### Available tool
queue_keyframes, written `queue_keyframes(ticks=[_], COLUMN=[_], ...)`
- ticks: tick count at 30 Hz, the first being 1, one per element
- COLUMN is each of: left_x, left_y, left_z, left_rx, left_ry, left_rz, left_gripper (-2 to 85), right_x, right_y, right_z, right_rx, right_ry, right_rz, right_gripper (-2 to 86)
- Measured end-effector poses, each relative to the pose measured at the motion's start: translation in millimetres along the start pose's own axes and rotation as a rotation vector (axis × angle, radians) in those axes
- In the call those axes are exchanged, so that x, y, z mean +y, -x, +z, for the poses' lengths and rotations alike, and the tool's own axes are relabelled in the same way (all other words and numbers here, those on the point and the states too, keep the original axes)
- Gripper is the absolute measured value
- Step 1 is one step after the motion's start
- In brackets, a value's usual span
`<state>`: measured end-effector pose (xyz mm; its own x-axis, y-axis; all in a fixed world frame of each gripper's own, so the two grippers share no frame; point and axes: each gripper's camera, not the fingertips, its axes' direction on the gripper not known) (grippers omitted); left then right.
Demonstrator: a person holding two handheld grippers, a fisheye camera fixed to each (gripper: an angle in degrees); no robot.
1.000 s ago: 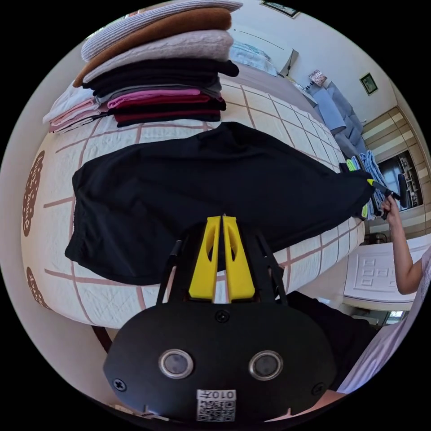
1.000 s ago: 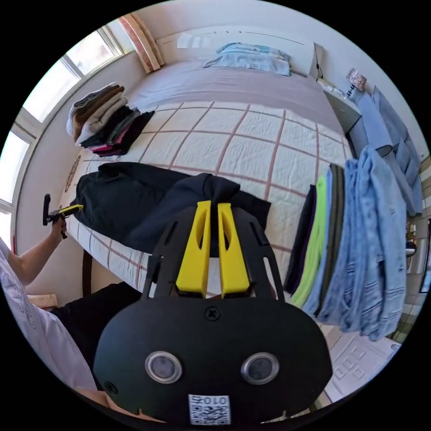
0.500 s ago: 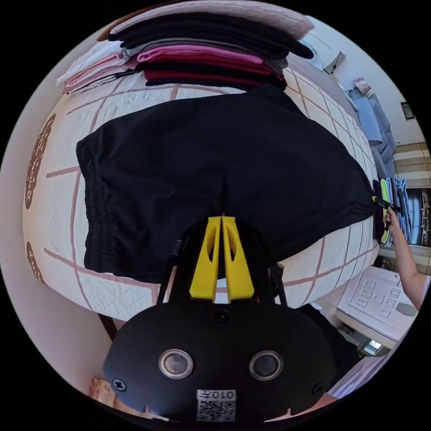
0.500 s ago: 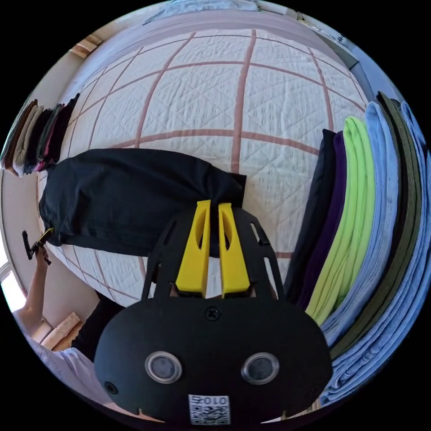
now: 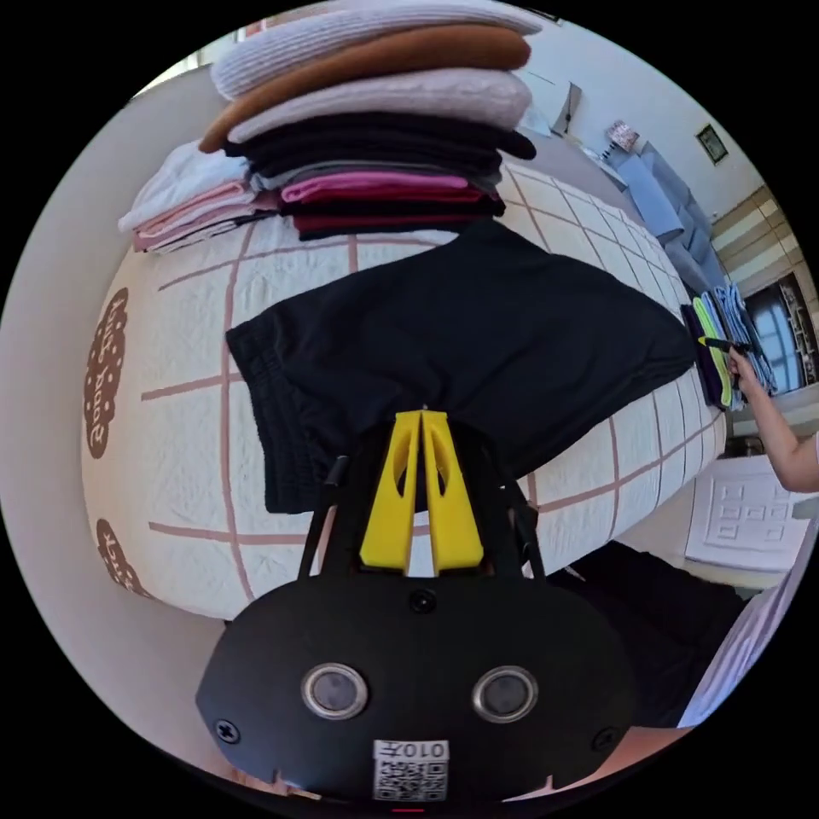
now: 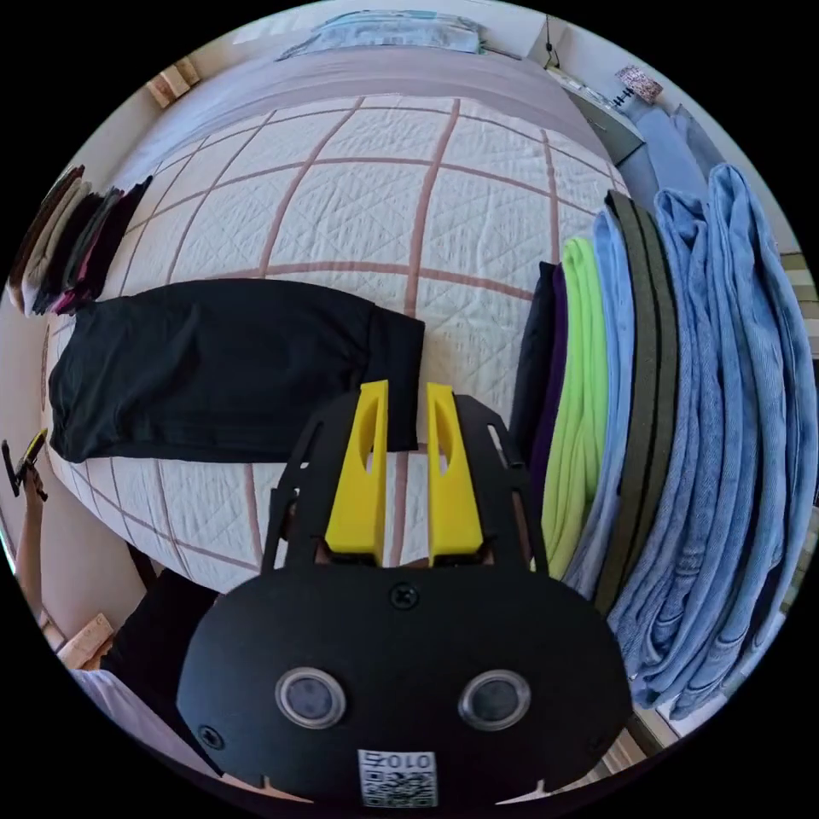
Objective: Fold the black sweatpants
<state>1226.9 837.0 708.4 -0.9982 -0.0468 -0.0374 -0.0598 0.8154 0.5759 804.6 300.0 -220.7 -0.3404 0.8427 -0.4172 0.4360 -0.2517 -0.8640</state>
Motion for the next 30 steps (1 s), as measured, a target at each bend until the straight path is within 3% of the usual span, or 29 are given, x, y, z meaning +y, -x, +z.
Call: queue_keyframes(ticks=[6,9,13,18,22,30], left_x=[65,74,60,32,20,-28], left_y=[75,101,111,116,110,99], left_z=[-8,2,8,36,48,-26], left_rx=[-0.085,-0.04,-0.054,0.055,-0.01,-0.01], left_ry=[-0.054,-0.06,-0.06,0.071,0.165,-0.041], left_rz=[-0.45,-0.504,-0.424,-0.244,-0.206,-0.03], left_gripper=[6.6,8.5,9.8,10.3,8.7,4.0], right_x=[27,32,28,39,38,39], right_y=[60,52,27,64,117,161], right_z=[27,54,49,-8,-8,30], right_rx=[-0.009,-0.028,-0.171,-0.066,-0.071,-0.11], right_ry=[0.005,0.063,0.102,-0.102,-0.077,0.047], right_rz=[-0.116,-0.013,0.144,0.171,0.088,0.04], right_gripper=[6.9,4.6,4.3,4.0,3.3,2.4])
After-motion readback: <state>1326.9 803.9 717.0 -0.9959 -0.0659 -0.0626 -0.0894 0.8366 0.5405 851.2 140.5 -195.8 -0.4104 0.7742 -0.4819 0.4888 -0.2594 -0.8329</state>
